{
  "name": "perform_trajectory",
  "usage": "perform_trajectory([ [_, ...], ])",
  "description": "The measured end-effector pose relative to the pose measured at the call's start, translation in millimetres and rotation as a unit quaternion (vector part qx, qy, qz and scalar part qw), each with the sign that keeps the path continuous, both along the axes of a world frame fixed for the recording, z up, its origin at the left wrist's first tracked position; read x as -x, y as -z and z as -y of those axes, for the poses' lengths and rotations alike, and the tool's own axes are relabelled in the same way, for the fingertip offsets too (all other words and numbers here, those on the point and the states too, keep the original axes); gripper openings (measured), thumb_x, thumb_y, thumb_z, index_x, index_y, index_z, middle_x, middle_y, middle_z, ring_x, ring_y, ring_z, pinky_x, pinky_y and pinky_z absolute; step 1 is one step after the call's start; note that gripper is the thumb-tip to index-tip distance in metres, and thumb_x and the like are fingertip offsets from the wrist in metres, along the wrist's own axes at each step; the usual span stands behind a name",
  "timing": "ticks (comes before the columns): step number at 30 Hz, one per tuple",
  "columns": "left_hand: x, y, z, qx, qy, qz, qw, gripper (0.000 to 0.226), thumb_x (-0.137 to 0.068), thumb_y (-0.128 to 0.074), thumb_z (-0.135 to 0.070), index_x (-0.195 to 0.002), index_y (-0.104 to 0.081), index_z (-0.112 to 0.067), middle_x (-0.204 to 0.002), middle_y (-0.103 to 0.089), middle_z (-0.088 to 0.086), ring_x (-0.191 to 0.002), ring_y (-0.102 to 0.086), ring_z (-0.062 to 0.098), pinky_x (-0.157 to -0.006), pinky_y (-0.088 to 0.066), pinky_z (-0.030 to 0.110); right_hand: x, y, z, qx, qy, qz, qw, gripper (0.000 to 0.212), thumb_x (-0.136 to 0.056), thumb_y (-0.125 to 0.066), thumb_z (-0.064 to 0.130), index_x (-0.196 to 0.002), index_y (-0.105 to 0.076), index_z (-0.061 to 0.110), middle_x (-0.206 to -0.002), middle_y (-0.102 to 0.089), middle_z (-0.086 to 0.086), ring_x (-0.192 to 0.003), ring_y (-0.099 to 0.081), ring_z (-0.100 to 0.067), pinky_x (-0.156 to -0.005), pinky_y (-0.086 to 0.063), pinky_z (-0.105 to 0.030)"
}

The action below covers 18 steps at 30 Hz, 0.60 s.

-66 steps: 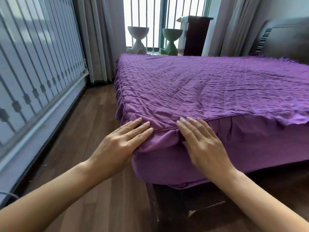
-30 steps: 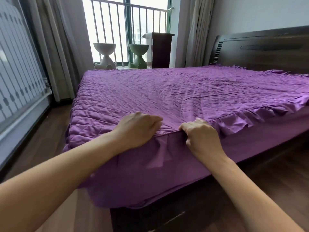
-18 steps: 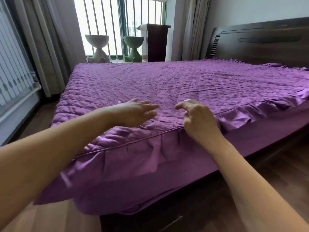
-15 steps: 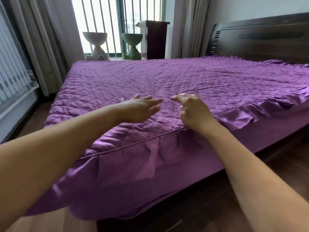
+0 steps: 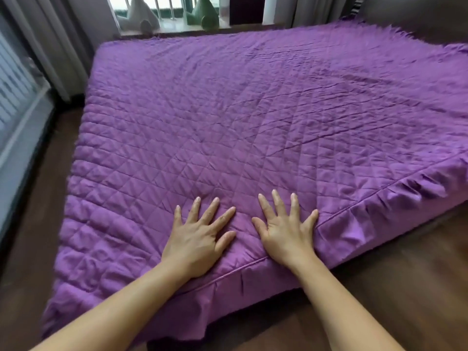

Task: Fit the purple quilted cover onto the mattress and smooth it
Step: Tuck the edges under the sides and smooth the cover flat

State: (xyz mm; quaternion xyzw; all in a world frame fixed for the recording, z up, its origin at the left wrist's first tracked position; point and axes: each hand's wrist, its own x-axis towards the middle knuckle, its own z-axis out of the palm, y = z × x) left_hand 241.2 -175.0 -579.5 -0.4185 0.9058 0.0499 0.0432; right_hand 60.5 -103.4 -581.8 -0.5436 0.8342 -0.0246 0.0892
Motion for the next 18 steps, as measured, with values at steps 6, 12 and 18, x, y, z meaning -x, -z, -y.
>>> perform_trajectory([
  [6, 1, -13, 2, -0.022, -0.014, 0.050, 0.998, 0.054, -0.093, -0.007, -0.061, -0.142, -0.025, -0.046, -0.147, -0.040, -0.004, -0.134, -0.038, 0.032, -0.102, -0.025, 0.060, -3, -9, 6, -0.057, 0.000, 0.032, 0.998, 0.066, -0.085, -0.018, 0.061, -0.142, -0.036, 0.034, -0.152, -0.033, -0.003, -0.138, -0.026, -0.043, -0.094, -0.008, -0.079],
  [12, 7, -13, 7, 0.002, 0.006, 0.051, 0.999, 0.052, -0.093, -0.018, -0.059, -0.142, -0.025, -0.044, -0.150, -0.035, -0.003, -0.136, -0.034, 0.033, -0.102, -0.029, 0.062, 5, -10, 8, -0.065, -0.035, 0.011, 0.997, 0.074, -0.078, 0.011, 0.060, -0.148, 0.008, 0.036, -0.158, 0.011, -0.001, -0.142, 0.015, -0.039, -0.095, 0.013, -0.076],
  [18, 7, -11, 8, 0.002, 0.007, 0.053, 0.999, 0.055, -0.090, -0.024, -0.059, -0.144, -0.021, -0.044, -0.152, -0.030, -0.003, -0.139, -0.028, 0.033, -0.105, -0.024, 0.062, 7, -11, 8, -0.071, -0.041, 0.022, 0.996, 0.062, -0.092, -0.006, 0.059, -0.148, 0.009, 0.035, -0.158, 0.014, -0.001, -0.141, 0.018, -0.039, -0.098, 0.011, -0.076],
])
